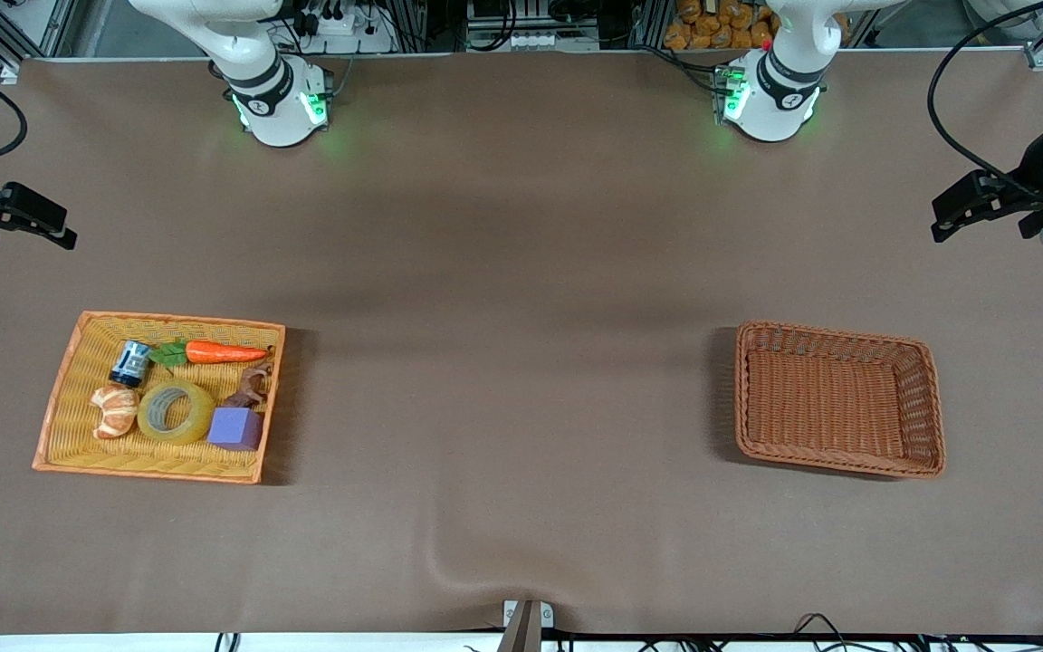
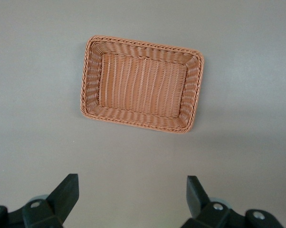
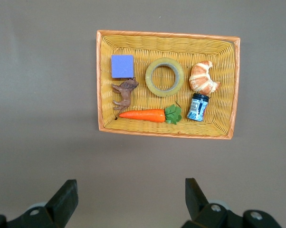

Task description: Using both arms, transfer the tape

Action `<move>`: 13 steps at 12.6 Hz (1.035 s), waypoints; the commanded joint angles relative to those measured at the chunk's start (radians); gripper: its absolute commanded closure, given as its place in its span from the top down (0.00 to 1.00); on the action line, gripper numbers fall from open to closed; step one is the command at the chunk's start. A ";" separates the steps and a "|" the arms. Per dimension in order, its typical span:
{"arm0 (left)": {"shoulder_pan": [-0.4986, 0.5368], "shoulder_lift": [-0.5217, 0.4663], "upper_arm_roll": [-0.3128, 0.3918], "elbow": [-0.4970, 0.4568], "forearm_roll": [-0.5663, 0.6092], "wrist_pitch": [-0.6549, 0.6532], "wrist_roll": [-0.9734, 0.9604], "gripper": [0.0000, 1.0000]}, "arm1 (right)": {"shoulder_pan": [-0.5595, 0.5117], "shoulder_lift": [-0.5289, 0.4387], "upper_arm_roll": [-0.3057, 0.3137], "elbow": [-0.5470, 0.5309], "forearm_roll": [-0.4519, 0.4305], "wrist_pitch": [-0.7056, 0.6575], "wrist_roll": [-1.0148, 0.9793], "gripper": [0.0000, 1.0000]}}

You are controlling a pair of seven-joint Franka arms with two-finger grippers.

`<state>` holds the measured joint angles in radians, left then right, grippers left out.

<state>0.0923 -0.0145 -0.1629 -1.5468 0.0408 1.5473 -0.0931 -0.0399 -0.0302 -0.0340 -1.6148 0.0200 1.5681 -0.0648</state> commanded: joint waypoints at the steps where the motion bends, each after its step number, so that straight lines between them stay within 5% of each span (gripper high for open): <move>1: 0.009 0.004 -0.003 0.010 0.008 0.004 0.021 1.00 | -0.008 0.009 0.009 0.021 -0.011 -0.014 -0.001 1.00; 13: 0.009 0.002 -0.004 0.001 0.001 0.037 -0.016 1.00 | -0.003 0.016 0.009 0.021 -0.011 -0.014 -0.001 1.00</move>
<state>0.0931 -0.0119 -0.1594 -1.5470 0.0408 1.5776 -0.0994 -0.0396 -0.0226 -0.0326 -1.6148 0.0200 1.5681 -0.0648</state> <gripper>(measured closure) 0.000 0.000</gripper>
